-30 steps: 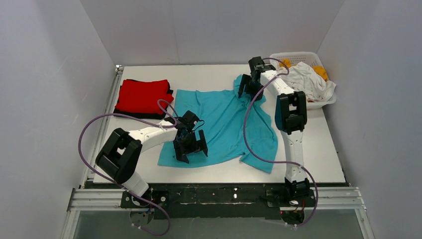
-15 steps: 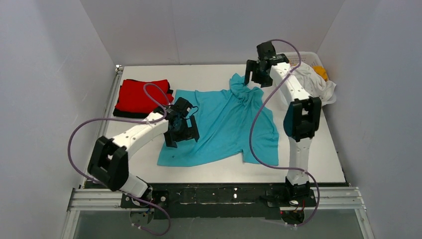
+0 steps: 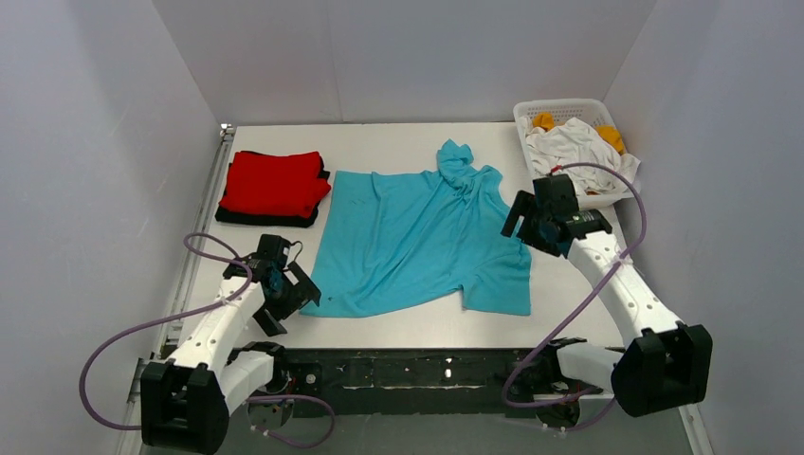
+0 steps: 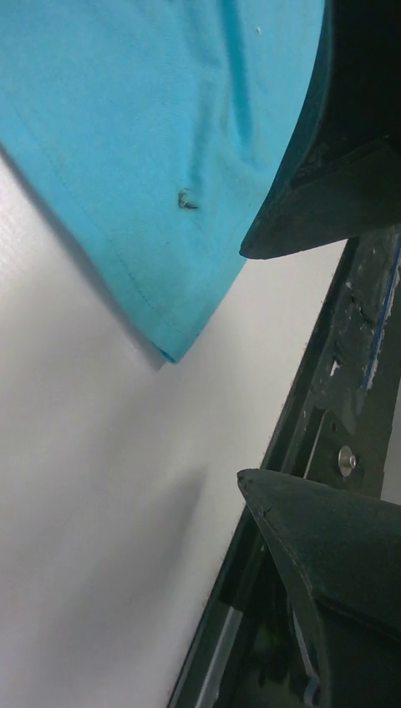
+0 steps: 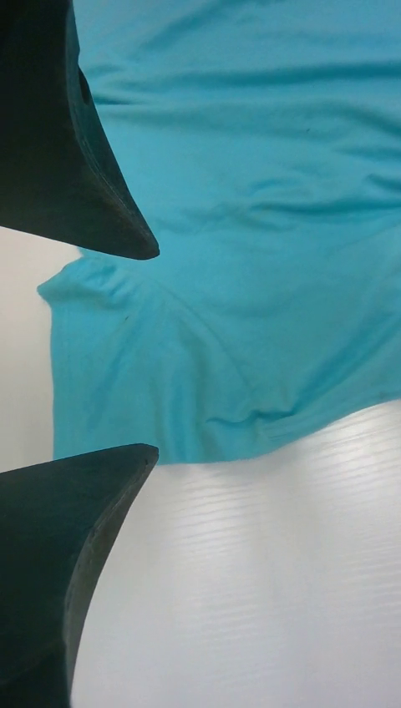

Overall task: Fold and stack the t-shirts
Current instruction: Flatten out the tshirt

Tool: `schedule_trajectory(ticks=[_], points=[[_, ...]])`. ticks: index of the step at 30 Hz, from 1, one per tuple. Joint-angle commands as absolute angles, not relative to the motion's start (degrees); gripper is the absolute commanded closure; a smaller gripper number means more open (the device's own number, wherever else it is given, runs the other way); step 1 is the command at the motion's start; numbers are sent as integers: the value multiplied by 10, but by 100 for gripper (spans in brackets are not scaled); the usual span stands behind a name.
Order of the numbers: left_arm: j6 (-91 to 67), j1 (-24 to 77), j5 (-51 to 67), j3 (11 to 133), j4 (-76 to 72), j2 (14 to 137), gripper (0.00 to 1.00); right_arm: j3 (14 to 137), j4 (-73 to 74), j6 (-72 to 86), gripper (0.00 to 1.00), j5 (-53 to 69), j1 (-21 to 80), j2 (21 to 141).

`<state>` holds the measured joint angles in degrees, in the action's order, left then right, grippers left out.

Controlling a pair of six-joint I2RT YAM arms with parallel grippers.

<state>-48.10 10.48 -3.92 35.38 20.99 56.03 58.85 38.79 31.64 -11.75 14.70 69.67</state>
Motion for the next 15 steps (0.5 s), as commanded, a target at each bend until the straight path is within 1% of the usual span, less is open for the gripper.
schedule_trajectory(ticks=[1,3,6,8,10,14,15], points=[[-508,64,37,304,156,583,2,519,322,362,11,-97,147,610],[-516,61,36,294,129,593,6,501,326,367,11,-90,147,592],[-521,61,31,285,106,604,20,483,335,378,12,-90,147,579],[-527,61,19,278,103,613,26,476,342,381,13,-95,147,575],[-529,61,9,267,89,623,30,474,351,382,13,-97,147,573],[-528,61,-28,268,74,647,48,470,367,385,13,-101,147,571],[-527,61,-31,271,73,653,50,470,371,385,13,-103,147,571]])
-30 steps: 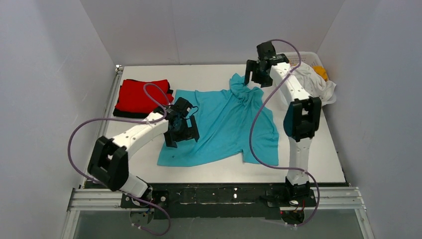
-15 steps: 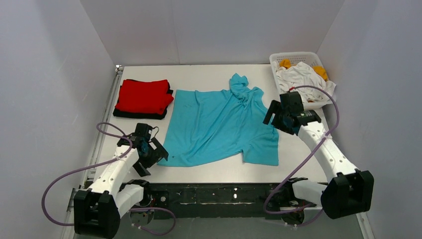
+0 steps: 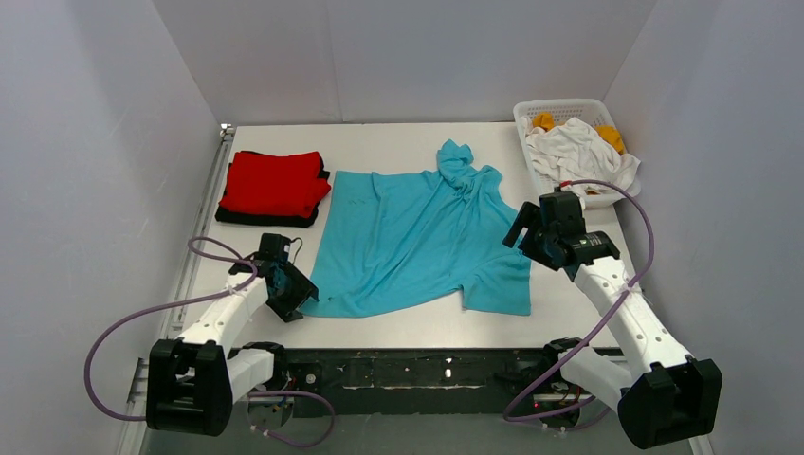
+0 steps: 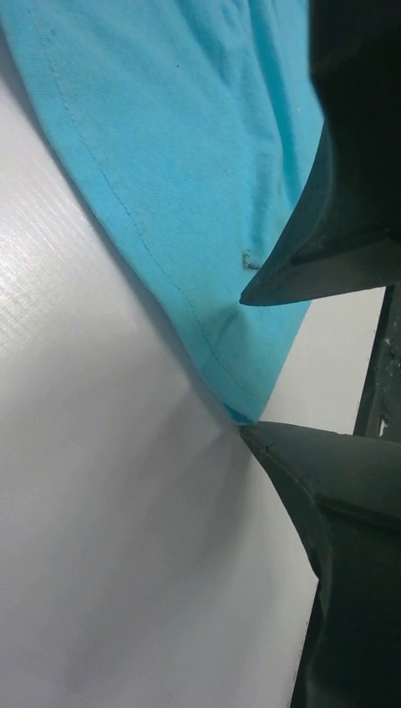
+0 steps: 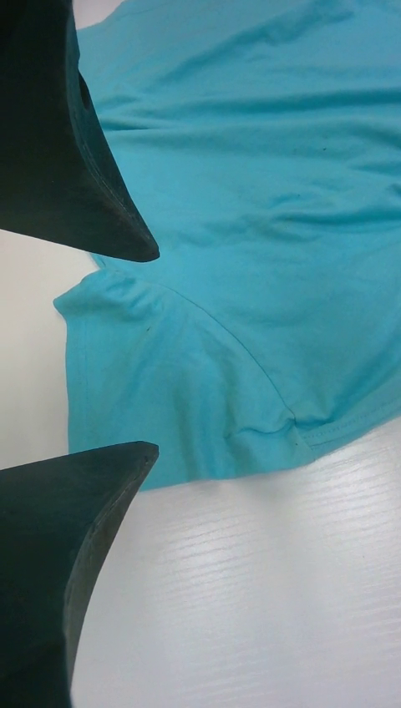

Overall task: Fold and stack the t-shirts
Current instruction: Flatten out the tshirt

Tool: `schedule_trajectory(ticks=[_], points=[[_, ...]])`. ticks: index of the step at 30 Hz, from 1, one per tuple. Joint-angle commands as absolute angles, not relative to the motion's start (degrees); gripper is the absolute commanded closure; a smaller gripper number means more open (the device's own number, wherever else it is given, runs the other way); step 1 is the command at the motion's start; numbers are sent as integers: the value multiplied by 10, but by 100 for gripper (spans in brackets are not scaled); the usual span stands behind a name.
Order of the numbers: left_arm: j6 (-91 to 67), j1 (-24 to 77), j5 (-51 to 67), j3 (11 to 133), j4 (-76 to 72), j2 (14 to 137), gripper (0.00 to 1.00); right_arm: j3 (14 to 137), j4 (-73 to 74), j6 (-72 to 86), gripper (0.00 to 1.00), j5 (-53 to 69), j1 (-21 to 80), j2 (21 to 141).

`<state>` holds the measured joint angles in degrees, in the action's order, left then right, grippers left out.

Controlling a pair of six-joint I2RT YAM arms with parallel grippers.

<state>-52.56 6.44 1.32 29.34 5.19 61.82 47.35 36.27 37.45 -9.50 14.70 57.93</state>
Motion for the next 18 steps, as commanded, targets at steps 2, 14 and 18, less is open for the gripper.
schedule_trajectory(ticks=[2,14,18], points=[[-526,61,-27,273,66,664,53,469,380,389,14,-106,147,571],[-503,61,25,270,38,703,100,462,457,411,14,-124,147,569],[-494,61,8,279,75,656,100,459,498,425,15,-109,147,569]])
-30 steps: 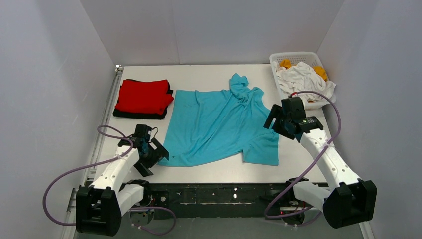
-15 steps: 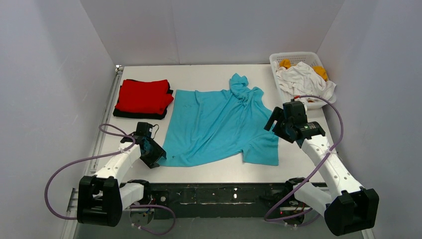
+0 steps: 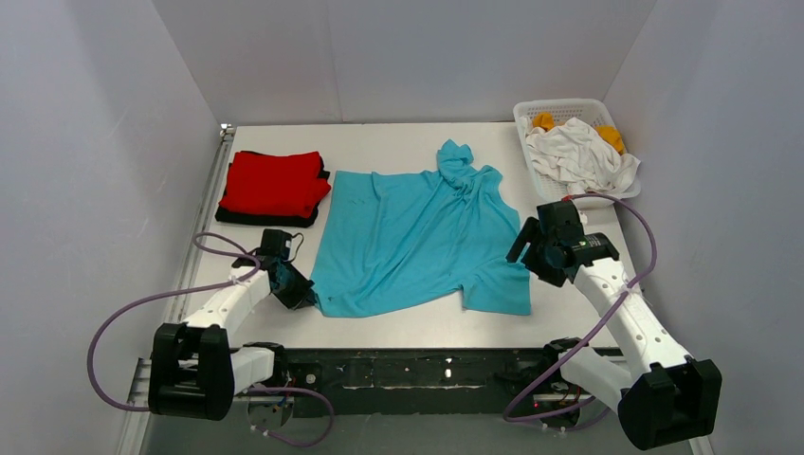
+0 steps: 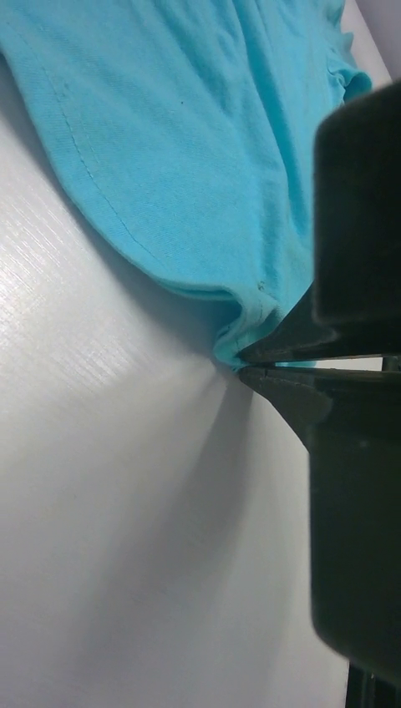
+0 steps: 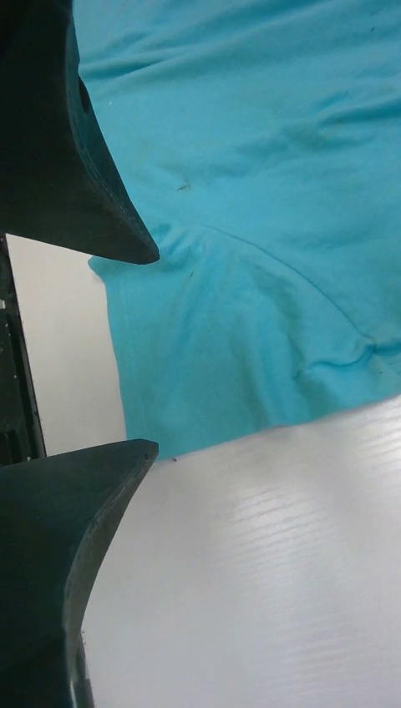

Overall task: Fold and stack the t-shirts
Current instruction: Flatten out the tshirt

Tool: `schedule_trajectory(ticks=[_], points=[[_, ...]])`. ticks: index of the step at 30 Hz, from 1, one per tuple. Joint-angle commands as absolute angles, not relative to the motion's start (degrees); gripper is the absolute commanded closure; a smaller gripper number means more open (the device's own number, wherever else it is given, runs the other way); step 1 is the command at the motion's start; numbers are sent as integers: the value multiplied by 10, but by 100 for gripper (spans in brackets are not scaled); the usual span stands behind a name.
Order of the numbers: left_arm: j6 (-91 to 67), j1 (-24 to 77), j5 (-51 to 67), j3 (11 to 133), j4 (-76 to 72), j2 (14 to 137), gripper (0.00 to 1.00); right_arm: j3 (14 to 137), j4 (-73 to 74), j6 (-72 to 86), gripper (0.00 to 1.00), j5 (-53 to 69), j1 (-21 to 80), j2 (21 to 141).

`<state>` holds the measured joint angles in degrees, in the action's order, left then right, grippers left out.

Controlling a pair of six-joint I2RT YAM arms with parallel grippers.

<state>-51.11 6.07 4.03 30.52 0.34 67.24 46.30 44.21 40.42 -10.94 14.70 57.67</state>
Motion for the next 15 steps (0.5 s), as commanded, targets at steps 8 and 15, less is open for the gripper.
schedule_trajectory(ticks=[8,15], points=[[-507,62,18,294,139,564,100,404,512,459,19,-58,149,565],[-523,62,30,292,158,552,100,368,491,497,29,-90,152,601]])
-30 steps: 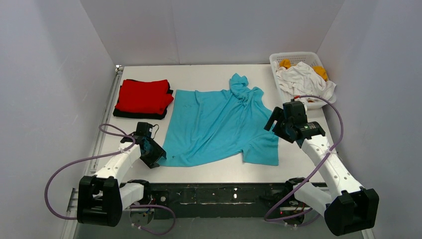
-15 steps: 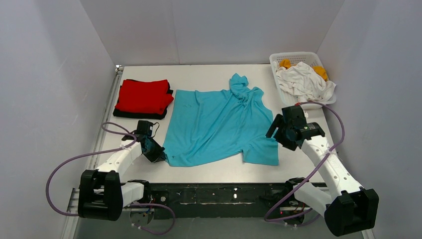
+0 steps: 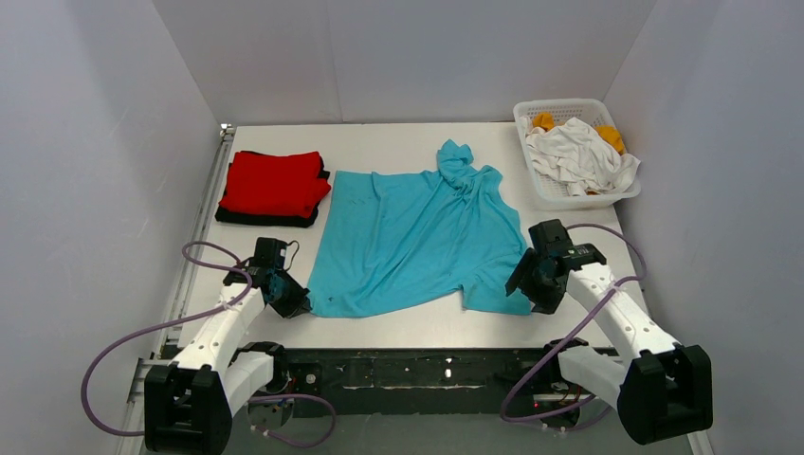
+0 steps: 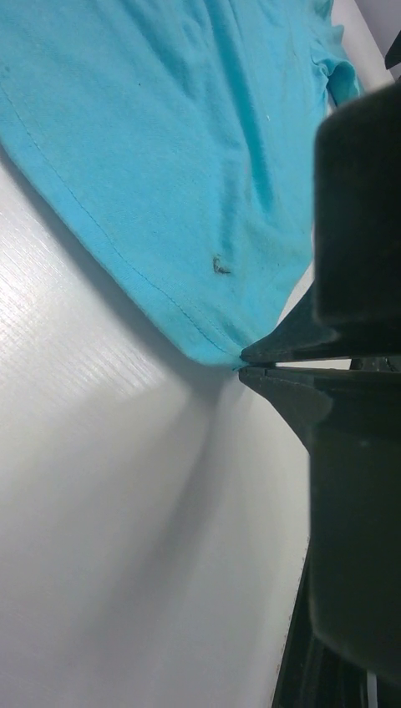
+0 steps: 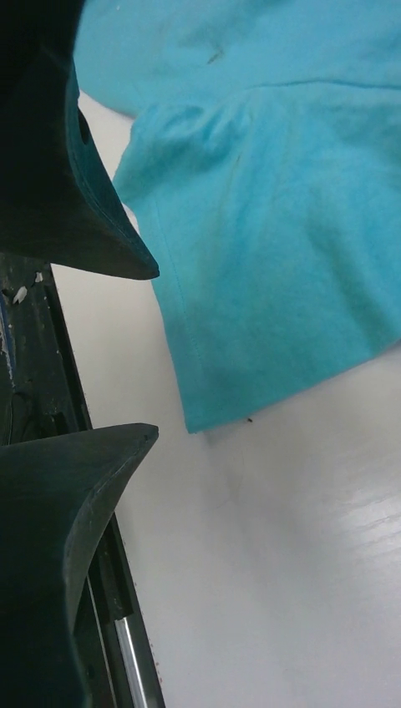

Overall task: Fold and stack the t-shirts
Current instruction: Flatten out the tshirt

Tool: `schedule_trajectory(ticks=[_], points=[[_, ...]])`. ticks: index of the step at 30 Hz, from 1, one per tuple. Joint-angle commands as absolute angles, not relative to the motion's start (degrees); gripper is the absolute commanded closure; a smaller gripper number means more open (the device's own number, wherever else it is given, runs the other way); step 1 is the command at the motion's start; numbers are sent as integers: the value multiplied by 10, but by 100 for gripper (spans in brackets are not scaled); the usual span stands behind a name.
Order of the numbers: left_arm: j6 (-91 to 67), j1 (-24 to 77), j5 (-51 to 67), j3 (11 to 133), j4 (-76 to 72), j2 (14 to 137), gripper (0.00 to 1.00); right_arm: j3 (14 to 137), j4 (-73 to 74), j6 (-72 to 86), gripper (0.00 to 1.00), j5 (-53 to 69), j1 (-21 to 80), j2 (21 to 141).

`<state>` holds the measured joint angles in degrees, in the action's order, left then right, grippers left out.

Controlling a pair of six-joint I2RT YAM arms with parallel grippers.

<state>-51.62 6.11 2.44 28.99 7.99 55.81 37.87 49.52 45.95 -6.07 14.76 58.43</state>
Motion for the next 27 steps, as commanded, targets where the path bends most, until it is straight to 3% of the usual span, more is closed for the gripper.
schedule_trajectory(ticks=[1,13,17,20,25,27], points=[[-521,61,29,292,158,550,100,365,489,504,30,-101,152,608],[-520,62,38,312,166,554,100,345,399,511,43,-97,152,733],[-530,62,31,309,163,554,100,329,369,515,62,-92,152,743],[-528,62,33,319,160,548,100,339,357,505,86,-91,152,741],[-515,62,33,353,142,515,100,413,412,468,98,-119,152,694],[-505,62,33,376,135,502,100,454,434,453,99,-128,152,662]])
